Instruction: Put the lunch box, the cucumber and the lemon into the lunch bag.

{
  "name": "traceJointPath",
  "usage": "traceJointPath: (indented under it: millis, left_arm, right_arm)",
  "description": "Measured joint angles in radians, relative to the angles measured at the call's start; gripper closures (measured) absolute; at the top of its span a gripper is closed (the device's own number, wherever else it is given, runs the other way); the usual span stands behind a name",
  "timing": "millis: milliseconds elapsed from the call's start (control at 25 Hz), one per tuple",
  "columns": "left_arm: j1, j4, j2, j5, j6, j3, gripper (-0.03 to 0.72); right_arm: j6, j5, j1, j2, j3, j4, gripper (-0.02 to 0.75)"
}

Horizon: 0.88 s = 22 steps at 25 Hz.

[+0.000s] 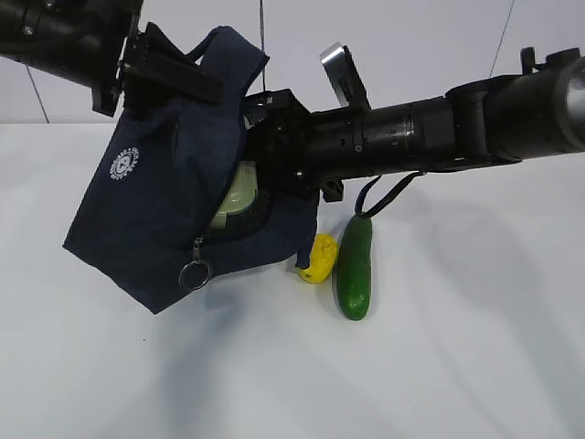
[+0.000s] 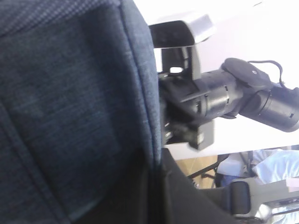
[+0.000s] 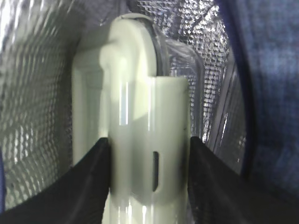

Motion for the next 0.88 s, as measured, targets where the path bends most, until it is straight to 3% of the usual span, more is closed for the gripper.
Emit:
traceJointPath:
  millis: [320,880]
  left_arm:
    - [0.026,0.066,0.037,-0.024,0.002,0.0,0.696]
    - [0.04,0.081,0.134,-0.046,0.002,0.0,0.696]
  right_arm:
    - [0.0,-0.004,0.016,0.121,-0.094,0.002,0.358]
    - [0.004,-0.012,0.063,0.276,-0.207,0.009,0.358]
